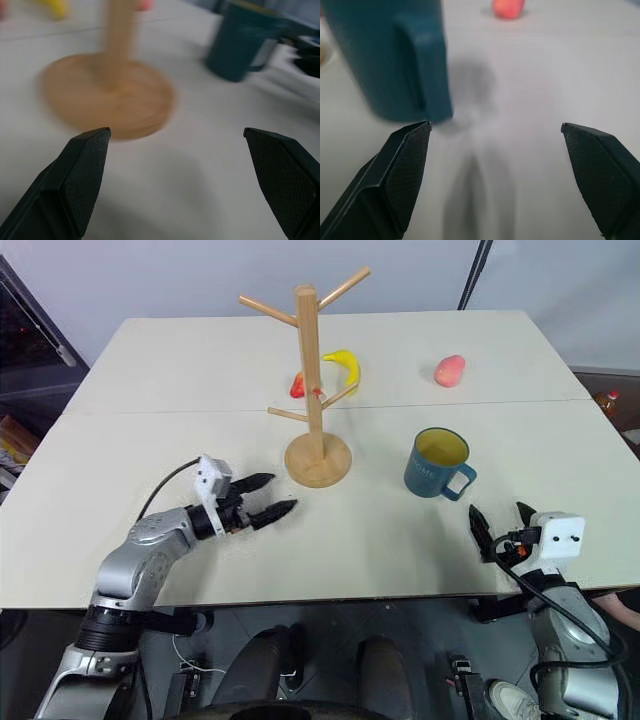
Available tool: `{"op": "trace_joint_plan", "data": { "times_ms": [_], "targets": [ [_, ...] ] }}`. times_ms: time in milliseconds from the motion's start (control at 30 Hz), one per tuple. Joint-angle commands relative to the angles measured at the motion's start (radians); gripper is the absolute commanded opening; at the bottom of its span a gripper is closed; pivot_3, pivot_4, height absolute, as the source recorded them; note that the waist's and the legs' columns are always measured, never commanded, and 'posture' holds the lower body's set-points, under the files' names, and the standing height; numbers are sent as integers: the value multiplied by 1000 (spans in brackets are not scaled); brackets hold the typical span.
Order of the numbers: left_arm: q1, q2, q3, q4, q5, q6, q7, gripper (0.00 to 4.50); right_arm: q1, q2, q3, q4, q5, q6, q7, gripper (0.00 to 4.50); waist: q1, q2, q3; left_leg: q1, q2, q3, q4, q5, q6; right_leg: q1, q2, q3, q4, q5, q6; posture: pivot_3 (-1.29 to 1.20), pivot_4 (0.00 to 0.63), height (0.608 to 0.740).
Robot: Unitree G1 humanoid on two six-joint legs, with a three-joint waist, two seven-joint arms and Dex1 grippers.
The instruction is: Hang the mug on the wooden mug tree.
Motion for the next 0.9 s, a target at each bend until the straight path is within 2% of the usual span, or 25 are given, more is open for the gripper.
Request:
{"op": "trace_joint_plan", "data": {
  "times_ms": [33, 467, 633, 900],
  "targets": [
    [-9, 40, -56, -99, -6, -6, -66, 4500, -27, 23, 17, 9, -47, -60, -39, 4331, 0, 1, -1, 0, 0, 0, 0, 0, 0, 0, 0, 0, 0, -1, -2, 0, 150, 740],
    [-26, 56, -85, -148, -20, 8, -82, 4500, -43, 80, 93, 101, -125, -184, -64, 4331, -1, 2, -1, 0, 0, 0, 0, 0, 0, 0, 1, -1, 0, -1, -1, 0, 150, 740],
    [-47, 58, -78, -137, -22, 5, -90, 4500, -103, 86, 94, 192, -195, -240, -138, 4331, -1, 2, -1, 0, 0, 0, 0, 0, 0, 0, 3, -1, 0, 0, 0, 0, 150, 740],
    [-41, 59, -73, -142, -15, -8, -88, 4500, -160, 109, 104, 273, -227, -287, -197, 4331, -1, 2, -1, 0, 0, 0, 0, 0, 0, 0, 4, -1, 0, 0, 0, 0, 150, 740]
  ]
}}
